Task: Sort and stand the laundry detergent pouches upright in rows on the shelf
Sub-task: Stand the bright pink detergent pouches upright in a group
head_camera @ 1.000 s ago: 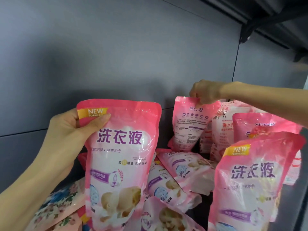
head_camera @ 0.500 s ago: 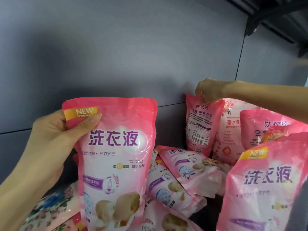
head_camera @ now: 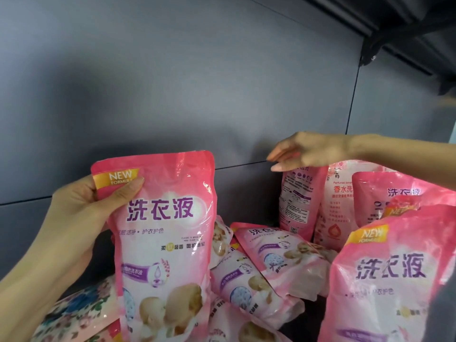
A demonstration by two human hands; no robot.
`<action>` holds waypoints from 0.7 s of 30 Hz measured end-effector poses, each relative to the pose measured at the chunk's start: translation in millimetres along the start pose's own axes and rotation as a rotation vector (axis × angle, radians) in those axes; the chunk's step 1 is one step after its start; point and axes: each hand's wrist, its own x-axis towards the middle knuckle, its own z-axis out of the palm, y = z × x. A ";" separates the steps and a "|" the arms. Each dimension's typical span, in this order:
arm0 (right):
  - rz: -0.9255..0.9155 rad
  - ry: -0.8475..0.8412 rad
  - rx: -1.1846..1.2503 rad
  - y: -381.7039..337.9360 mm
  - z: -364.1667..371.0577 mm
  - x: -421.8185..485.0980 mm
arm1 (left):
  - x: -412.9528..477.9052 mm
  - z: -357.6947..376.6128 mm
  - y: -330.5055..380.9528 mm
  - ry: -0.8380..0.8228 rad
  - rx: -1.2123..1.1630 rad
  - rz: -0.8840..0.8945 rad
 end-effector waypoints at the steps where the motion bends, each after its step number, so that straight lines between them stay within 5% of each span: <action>1: -0.009 -0.040 0.016 -2.0 4.8 -1.1 | -0.3 -0.6 -0.6 0.004 -0.001 -0.002; 13: 0.060 -0.511 -0.166 -0.8 57.3 30.1 | -8.6 -2.0 4.3 0.038 0.007 0.009; 21: 0.030 -0.610 -0.247 11.0 83.7 60.5 | -5.7 -6.7 -2.0 0.049 0.012 0.015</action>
